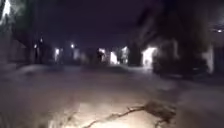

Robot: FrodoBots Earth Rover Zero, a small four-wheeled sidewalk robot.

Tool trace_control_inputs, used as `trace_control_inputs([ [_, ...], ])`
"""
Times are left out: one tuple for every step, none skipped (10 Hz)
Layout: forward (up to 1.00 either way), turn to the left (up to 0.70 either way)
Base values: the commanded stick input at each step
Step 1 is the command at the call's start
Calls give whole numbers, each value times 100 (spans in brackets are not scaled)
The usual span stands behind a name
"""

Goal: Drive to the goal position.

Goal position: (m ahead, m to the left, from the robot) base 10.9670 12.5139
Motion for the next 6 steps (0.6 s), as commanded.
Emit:
trace_control_inputs([
  [70,0],
  [70,0],
  [70,11],
  [70,35],
  [70,35],
  [70,35],
])
